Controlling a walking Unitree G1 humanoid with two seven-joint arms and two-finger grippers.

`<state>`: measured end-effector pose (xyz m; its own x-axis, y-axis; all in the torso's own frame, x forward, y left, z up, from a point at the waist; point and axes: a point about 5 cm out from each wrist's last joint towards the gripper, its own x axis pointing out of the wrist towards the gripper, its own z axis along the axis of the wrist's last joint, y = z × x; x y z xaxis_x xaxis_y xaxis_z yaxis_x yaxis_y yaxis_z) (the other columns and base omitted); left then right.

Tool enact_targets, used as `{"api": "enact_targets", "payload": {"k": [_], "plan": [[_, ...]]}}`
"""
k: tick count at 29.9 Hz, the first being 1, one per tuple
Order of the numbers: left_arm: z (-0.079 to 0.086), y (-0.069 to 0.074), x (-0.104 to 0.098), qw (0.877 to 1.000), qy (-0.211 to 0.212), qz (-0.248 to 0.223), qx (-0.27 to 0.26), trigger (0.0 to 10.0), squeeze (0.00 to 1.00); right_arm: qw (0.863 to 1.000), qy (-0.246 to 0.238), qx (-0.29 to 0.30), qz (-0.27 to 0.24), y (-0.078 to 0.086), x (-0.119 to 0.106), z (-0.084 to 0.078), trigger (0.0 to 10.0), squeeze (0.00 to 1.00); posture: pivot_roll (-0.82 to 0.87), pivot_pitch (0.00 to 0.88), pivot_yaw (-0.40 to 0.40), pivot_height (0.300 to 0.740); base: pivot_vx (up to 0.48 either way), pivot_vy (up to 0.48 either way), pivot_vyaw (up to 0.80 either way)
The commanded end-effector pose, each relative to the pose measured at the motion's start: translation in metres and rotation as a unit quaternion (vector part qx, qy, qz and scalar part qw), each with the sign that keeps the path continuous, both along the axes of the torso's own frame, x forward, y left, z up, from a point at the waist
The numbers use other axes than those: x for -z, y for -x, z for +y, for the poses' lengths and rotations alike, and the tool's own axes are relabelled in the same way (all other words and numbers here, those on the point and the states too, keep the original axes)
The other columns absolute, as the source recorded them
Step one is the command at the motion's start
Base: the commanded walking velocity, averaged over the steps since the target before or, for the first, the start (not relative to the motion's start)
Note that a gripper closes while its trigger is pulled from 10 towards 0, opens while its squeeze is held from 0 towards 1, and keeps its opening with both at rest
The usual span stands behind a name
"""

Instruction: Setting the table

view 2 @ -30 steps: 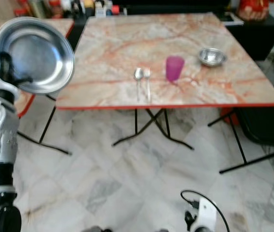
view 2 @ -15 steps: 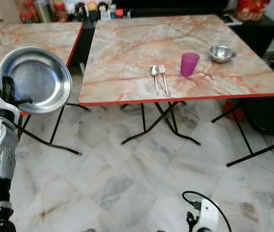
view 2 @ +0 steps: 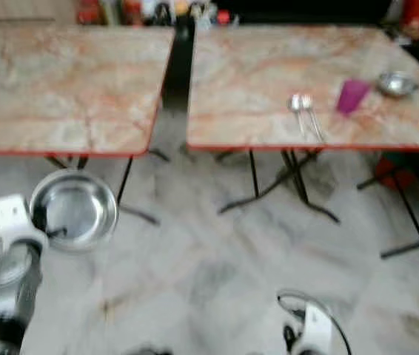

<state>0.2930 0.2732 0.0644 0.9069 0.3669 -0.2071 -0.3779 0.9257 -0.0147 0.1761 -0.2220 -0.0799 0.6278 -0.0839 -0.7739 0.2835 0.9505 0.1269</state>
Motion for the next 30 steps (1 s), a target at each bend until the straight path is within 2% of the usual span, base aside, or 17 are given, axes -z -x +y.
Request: {"api": "enact_targets", "payload": {"k": [1, 2, 4, 5, 8, 10, 15, 17, 22, 30], "plan": [[-0.006, -0.001, 0.006, 1.000, -0.006, 0.006, 0.013, 10.0, 0.00, 1.000, 0.005, 0.005, 0.008, 0.005, 0.001, -0.006, 10.0, 0.00, 0.00, 0.135, 0.018, 0.740, 0.000, 0.262, 0.00], [-0.007, 0.002, 0.017, 0.999, -0.005, 0.033, 0.014, 10.0, 0.00, 1.000, 0.005, 0.005, 0.009, 0.005, 0.001, -0.006, 10.0, 0.00, 0.00, 0.135, 0.018, 0.740, 0.000, 0.000, 0.00], [-0.006, 0.004, 0.023, 0.999, -0.004, 0.050, 0.011, 10.0, 0.00, 1.000, 0.005, 0.005, 0.009, 0.005, 0.001, -0.006, 10.0, 0.00, 0.00, 0.135, 0.018, 0.740, 0.000, 0.000, 0.00], [-0.006, 0.008, 0.036, 0.996, 0.006, 0.089, 0.005, 10.0, 0.00, 1.000, 0.005, 0.004, 0.009, 0.005, 0.001, -0.005, 10.0, 0.00, 0.00, 0.137, 0.021, 0.740, 0.000, 0.000, 0.00], [-0.009, 0.017, 0.054, 0.990, 0.016, 0.140, 0.008, 10.0, 0.00, 1.000, 0.004, 0.004, 0.009, 0.005, 0.001, -0.005, 10.0, 0.00, 0.00, 0.136, 0.020, 0.740, 0.000, 0.000, 0.00], [-0.009, 0.018, 0.056, 0.990, 0.016, 0.143, 0.008, 10.0, 0.00, 1.000, 0.004, 0.004, 0.009, 0.005, 0.001, -0.005, 10.0, 0.00, 0.00, 0.136, 0.020, 0.740, 0.000, 0.000, 0.00], [-0.021, 0.034, 0.080, 0.978, 0.043, 0.199, 0.031, 10.0, 0.00, 1.000, 0.002, 0.006, 0.008, 0.005, 0.001, -0.004, 10.0, 0.00, 0.00, 0.135, 0.024, 0.740, 0.000, 0.000, 0.00], [-0.026, 0.041, 0.090, 0.972, 0.034, 0.228, 0.042, 10.0, 0.00, 1.000, 0.001, 0.005, 0.008, 0.005, 0.001, -0.004, 10.0, 0.00, 0.01, 0.135, 0.024, 0.740, 0.152, 0.000, 0.00], [-0.034, 0.054, 0.104, 0.962, 0.045, 0.264, 0.046, 10.0, 0.00, 1.000, 0.000, 0.005, 0.008, 0.005, 0.002, -0.004, 10.0, 0.00, 0.00, 0.134, 0.028, 0.740, 0.382, 0.000, 0.00], [-0.042, 0.061, 0.112, 0.954, 0.050, 0.290, 0.053, 10.0, 0.00, 1.000, 0.002, 0.001, 0.010, 0.005, 0.002, -0.003, 10.0, 0.00, -0.01, 0.136, 0.028, 0.740, 0.480, 0.000, 0.00]]}}
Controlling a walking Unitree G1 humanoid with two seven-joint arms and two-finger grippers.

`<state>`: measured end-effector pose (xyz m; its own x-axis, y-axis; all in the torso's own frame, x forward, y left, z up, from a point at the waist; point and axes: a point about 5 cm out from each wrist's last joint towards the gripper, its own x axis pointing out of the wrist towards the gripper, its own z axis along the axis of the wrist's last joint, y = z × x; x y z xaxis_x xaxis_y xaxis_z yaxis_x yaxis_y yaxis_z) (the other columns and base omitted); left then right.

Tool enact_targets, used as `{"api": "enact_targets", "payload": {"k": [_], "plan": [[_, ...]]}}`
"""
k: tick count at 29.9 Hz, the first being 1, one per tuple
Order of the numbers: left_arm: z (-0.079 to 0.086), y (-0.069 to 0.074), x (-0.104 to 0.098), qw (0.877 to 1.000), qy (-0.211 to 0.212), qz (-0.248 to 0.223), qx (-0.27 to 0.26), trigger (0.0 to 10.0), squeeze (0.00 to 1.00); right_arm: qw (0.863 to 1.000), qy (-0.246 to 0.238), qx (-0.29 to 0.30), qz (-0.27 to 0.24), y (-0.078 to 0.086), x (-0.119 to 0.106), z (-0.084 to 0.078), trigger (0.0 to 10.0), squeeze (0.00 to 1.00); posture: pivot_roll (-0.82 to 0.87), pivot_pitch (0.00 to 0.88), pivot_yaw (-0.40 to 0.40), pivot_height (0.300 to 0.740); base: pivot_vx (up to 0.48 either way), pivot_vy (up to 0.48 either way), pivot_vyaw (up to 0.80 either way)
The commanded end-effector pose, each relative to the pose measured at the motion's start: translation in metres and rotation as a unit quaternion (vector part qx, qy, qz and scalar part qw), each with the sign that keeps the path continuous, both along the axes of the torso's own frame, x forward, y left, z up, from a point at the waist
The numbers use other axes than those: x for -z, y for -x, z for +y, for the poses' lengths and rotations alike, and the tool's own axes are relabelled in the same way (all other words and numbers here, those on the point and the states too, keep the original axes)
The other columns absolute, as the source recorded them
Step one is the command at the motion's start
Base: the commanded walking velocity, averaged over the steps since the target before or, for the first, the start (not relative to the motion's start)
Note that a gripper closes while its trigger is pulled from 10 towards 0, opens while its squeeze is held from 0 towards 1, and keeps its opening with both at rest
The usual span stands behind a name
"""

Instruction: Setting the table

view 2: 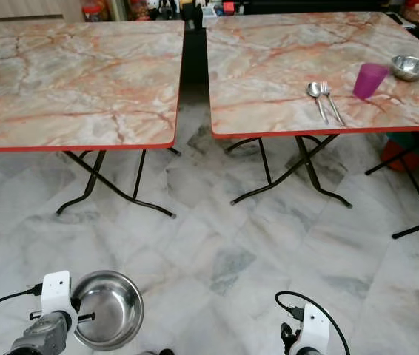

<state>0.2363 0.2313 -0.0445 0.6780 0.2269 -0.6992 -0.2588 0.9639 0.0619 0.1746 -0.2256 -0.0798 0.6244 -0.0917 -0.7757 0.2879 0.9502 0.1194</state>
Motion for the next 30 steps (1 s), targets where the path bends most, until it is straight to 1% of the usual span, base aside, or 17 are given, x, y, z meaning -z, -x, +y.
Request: {"api": "enact_targets", "payload": {"k": [1, 6, 8, 15, 19, 21, 22, 23, 30], "plan": [[-0.001, 0.006, 0.005, 1.000, -0.004, 0.016, 0.002, 10.0, 0.00, 1.000, -0.002, -0.001, 0.009, 0.004, 0.002, 0.000, 10.0, 0.00, -0.01, 0.135, 0.028, 0.740, 0.480, 0.000, 0.00], [-0.005, 0.015, 0.012, 0.999, 0.000, 0.035, 0.003, 10.0, 0.00, 1.000, -0.002, -0.004, 0.009, 0.004, 0.002, 0.000, 10.0, 0.00, -0.01, 0.130, 0.029, 0.740, 0.480, 0.000, 0.00], [-0.005, 0.016, 0.013, 0.999, 0.001, 0.037, 0.004, 10.0, 0.00, 1.000, -0.002, -0.003, 0.009, 0.004, 0.002, 0.000, 10.0, 0.00, -0.01, 0.126, 0.029, 0.740, 0.480, 0.000, 0.00], [-0.001, 0.022, 0.016, 0.999, 0.001, 0.047, -0.001, 10.0, 0.00, 1.000, -0.002, -0.004, 0.010, 0.005, 0.002, 0.000, 10.0, 0.00, -0.01, 0.119, 0.028, 0.740, 0.480, 0.000, 0.00], [0.003, 0.028, 0.018, 0.998, -0.002, 0.056, -0.003, 10.0, 0.00, 1.000, -0.002, -0.004, 0.011, 0.005, 0.002, 0.000, 10.0, 0.00, -0.01, 0.110, 0.028, 0.740, 0.480, 0.000, 0.00], [0.008, 0.033, 0.020, 0.998, -0.011, 0.064, -0.004, 10.0, 0.00, 1.000, -0.002, -0.004, 0.011, 0.005, 0.003, 0.000, 10.0, 0.00, -0.01, 0.107, 0.028, 0.740, 0.307, 0.000, 0.00], [0.008, 0.033, 0.020, 0.998, -0.011, 0.064, -0.004, 10.0, 0.00, 1.000, -0.002, -0.004, 0.011, 0.005, 0.003, 0.000, 10.0, 0.00, -0.01, 0.107, 0.028, 0.740, 0.307, 0.000, 0.00], [0.009, 0.036, 0.021, 0.998, -0.003, 0.065, -0.009, 10.0, 0.00, 1.000, -0.002, -0.005, 0.011, 0.005, 0.003, 0.000, 10.0, 0.00, -0.01, 0.104, 0.027, 0.740, 0.000, 0.000, 0.00], [0.021, 0.051, 0.026, 0.996, -0.010, 0.088, -0.013, 10.0, 0.00, 1.000, -0.004, -0.006, 0.013, 0.007, 0.003, 0.000, 10.0, 0.00, -0.02, 0.096, 0.028, 0.740, 0.000, 0.000, 0.00]]}}
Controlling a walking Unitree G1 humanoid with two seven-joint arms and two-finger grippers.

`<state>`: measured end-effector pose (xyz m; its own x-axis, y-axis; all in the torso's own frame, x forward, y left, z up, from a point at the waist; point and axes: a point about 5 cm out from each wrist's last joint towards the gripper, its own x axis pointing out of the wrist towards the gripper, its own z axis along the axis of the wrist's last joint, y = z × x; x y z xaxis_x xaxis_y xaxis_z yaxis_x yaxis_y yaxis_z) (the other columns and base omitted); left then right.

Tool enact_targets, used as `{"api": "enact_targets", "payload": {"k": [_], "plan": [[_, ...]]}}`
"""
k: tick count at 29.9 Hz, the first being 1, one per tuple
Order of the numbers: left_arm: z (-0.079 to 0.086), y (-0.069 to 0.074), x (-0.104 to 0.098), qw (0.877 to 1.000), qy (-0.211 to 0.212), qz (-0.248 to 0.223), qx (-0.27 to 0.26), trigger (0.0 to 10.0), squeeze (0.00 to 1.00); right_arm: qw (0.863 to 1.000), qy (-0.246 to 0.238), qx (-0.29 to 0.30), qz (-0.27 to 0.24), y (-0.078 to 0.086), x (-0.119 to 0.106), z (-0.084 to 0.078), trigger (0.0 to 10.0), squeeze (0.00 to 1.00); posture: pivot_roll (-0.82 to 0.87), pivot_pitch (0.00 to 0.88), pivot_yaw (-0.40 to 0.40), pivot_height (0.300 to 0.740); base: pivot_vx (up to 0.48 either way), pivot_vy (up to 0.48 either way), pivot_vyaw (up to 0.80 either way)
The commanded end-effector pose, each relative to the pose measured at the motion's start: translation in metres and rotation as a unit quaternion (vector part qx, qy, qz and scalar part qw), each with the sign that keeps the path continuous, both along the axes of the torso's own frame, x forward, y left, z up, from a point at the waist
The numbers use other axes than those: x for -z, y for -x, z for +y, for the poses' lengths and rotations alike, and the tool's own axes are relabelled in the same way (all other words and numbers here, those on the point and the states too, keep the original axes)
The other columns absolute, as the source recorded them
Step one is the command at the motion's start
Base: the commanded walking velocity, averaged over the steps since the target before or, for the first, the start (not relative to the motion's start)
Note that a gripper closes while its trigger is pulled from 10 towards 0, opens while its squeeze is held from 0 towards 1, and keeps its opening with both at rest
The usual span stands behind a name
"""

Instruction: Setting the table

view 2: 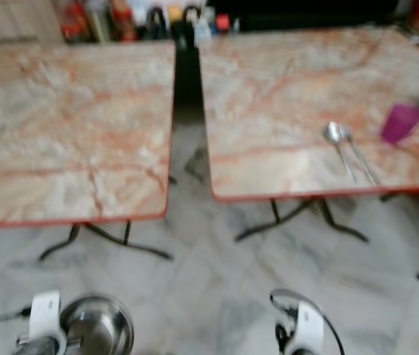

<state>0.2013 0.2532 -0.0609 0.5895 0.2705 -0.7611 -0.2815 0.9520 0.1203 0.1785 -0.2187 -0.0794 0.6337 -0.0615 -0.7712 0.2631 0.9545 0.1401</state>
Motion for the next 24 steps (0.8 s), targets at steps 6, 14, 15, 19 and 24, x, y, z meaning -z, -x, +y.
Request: {"api": "enact_targets", "payload": {"k": [6, 14, 15, 19, 24], "plan": [[0.003, 0.024, 0.012, 0.999, 0.010, 0.039, -0.002, 10.0, 0.00, 1.000, 0.005, 0.006, 0.019, 0.011, 0.004, -0.006, 10.0, 0.00, -0.02, 0.090, 0.030, 0.740, 0.000, 0.052, 0.00], [-0.001, 0.023, 0.012, 0.999, 0.015, 0.025, -0.014, 10.0, 0.00, 1.000, 0.004, 0.006, 0.019, 0.012, 0.004, -0.006, 10.0, 0.00, -0.02, 0.090, 0.030, 0.740, 0.000, 0.334, 0.00], [-0.001, 0.023, 0.012, 0.999, 0.015, 0.025, -0.014, 10.0, 0.00, 1.000, 0.004, 0.006, 0.019, 0.012, 0.004, -0.006, 10.0, 0.00, -0.02, 0.090, 0.030, 0.740, 0.000, 0.337, 0.00], [-0.011, 0.002, 0.004, 0.991, 0.073, -0.046, -0.098, 10.0, 0.00, 1.000, 0.005, 0.009, 0.016, 0.010, 0.003, -0.006, 10.0, 0.00, -0.02, 0.116, 0.028, 0.740, 0.000, 0.332, 0.00], [-0.010, -0.007, -0.002, 0.990, 0.073, -0.060, -0.107, 10.0, 0.00, 1.000, 0.005, 0.011, 0.014, 0.009, 0.003, -0.007, 10.0, 0.00, -0.01, 0.133, 0.027, 0.740, 0.000, 0.342, 0.00]]}}
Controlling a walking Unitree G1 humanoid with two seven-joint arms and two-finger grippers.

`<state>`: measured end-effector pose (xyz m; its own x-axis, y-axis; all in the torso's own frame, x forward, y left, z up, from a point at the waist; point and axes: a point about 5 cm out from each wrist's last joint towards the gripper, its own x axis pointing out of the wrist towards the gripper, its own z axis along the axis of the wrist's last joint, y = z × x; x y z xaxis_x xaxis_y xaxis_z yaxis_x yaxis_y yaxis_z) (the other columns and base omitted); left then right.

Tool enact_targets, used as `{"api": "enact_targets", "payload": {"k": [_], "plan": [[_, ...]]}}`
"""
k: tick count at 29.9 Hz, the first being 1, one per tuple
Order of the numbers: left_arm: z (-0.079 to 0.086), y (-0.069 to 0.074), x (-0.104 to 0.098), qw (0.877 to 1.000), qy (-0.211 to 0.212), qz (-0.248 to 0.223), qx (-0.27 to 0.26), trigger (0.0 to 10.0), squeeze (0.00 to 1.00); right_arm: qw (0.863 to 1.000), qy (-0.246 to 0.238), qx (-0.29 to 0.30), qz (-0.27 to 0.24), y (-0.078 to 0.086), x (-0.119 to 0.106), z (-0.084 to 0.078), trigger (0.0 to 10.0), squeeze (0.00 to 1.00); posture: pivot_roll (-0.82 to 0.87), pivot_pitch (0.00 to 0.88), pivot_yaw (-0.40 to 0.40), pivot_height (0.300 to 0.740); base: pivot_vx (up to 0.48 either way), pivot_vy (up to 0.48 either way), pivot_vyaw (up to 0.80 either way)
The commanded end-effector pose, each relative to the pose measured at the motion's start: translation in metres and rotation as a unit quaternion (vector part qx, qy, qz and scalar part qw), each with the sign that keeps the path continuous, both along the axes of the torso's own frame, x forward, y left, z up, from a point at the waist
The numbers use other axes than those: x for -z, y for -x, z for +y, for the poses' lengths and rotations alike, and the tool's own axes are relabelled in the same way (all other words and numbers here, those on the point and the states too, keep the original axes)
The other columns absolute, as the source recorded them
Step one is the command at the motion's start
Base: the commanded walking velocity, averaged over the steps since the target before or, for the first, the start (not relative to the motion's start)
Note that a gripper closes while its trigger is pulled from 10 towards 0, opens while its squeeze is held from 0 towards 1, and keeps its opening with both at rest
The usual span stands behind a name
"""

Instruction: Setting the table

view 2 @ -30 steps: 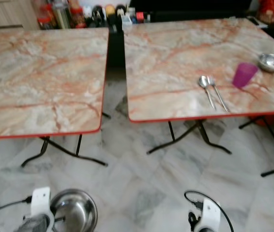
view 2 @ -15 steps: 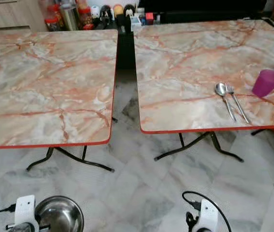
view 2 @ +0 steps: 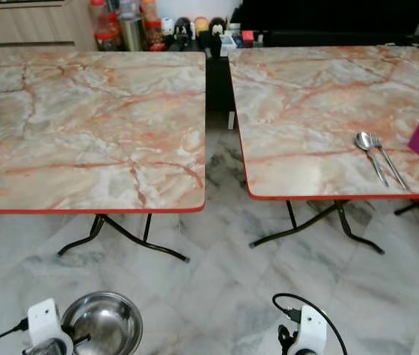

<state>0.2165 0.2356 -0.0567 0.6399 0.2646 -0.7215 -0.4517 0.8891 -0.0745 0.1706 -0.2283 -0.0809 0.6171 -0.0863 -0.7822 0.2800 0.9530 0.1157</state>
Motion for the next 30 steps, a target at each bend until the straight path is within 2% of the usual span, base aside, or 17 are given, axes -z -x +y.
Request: {"api": "enact_targets", "payload": {"k": [1, 12, 22, 30], "plan": [[0.0081, 0.0069, 0.0019, 1.000, -0.004, 0.007, -0.018, 10.0, 0.00, 1.000, -0.005, 0.003, 0.004, 0.0010, 0.0013, 0.0029, 10.0, 0.00, -0.01, 0.134, 0.027, 0.740, 0.000, 0.352, 0.00], [0.0178, 0.0045, -0.0027, 0.999, -0.005, -0.006, -0.045, 10.0, 0.00, 1.000, -0.006, 0.002, 0.001, -0.0003, 0.0007, 0.0027, 10.0, 0.00, -0.01, 0.142, 0.027, 0.740, 0.000, 0.351, 0.00], [0.0153, 0.0038, -0.0024, 0.999, -0.008, -0.006, -0.047, 10.0, 0.00, 1.000, -0.007, 0.001, 0.002, -0.0004, 0.0008, 0.0033, 10.0, 0.00, 0.00, 0.142, 0.025, 0.740, 0.000, 0.352, 0.00], [0.0103, -0.0023, -0.0047, 0.999, -0.009, -0.014, -0.041, 10.0, 0.00, 1.000, -0.009, 0.003, 0.002, -0.0007, 0.0008, 0.0040, 10.0, 0.00, -0.01, 0.138, 0.030, 0.740, 0.000, 0.345, 0.00]]}}
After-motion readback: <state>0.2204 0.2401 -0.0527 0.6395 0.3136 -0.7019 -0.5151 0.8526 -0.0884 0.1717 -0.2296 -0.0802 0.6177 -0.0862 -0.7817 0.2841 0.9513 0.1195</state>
